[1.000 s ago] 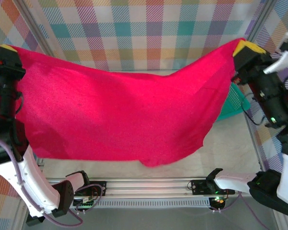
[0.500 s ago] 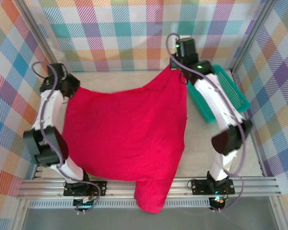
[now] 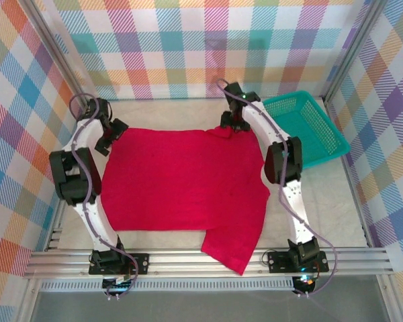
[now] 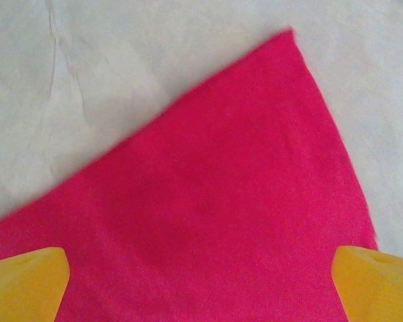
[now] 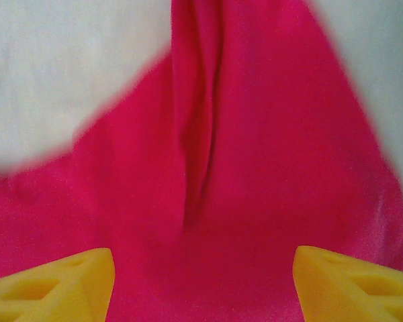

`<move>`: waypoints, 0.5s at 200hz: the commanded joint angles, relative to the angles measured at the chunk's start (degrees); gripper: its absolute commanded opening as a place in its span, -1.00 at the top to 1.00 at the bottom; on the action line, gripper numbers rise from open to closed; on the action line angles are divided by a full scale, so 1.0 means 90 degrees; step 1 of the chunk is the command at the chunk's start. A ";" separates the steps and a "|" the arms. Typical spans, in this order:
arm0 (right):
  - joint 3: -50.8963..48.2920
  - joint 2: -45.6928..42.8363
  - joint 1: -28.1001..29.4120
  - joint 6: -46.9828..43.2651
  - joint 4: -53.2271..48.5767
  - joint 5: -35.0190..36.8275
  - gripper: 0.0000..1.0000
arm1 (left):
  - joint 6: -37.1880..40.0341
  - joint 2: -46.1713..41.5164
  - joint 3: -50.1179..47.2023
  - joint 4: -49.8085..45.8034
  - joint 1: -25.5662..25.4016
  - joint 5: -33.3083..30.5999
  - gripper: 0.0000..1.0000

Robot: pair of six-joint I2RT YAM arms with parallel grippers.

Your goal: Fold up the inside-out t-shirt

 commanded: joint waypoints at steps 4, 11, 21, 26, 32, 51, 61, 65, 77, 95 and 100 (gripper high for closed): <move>-0.2031 -0.1530 0.0314 0.0663 0.1653 -0.0722 -0.33 | -0.0072 -0.0721 -0.1038 0.0645 -0.0444 0.0527 -1.00; -0.2370 -0.1647 0.0296 0.0731 0.1891 -0.0706 -0.27 | -0.0107 -0.0743 -0.1274 0.0787 -0.0504 0.0730 -1.00; -0.2551 -0.1655 0.0271 0.0766 0.2046 -0.0655 -0.23 | -0.0150 -0.0722 -0.1495 0.0866 -0.0540 0.0939 -1.00; -0.2571 -0.1620 0.0249 0.0775 0.2108 -0.0675 -0.21 | -0.0154 -0.0712 -0.1600 0.0900 -0.0544 0.0979 -1.00; -0.2547 -0.1545 0.0210 0.0777 0.2180 -0.0757 -0.18 | -0.0159 -0.0701 -0.1706 0.0941 -0.0544 0.1011 -1.00; -0.2245 -0.1175 0.0068 0.0845 0.2229 -0.0912 -0.14 | -0.0018 -0.0721 -0.1959 0.0959 -0.0541 0.0802 -1.00; -0.1989 -0.0930 -0.0009 0.0878 0.2164 -0.0905 -0.12 | 0.0066 -0.0697 -0.2006 0.0878 -0.0524 0.0715 -1.00; -0.1866 -0.0810 -0.0036 0.0893 0.2094 -0.0901 -0.11 | 0.0100 -0.0685 -0.2021 0.0848 -0.0522 0.0698 -1.00; -0.1459 -0.0471 -0.0119 0.0930 0.1839 -0.0841 -0.11 | 0.0188 -0.0664 -0.2097 0.0835 -0.0493 0.0717 -1.00; -0.1037 -0.0098 -0.0180 0.0935 0.1617 -0.0858 -0.11 | 0.0217 -0.0654 -0.2191 0.0878 -0.0441 0.0795 -1.00; -0.0986 -0.0037 -0.0176 0.0944 0.1628 -0.0877 -0.11 | 0.0222 -0.0652 -0.2208 0.0892 -0.0434 0.0815 -1.00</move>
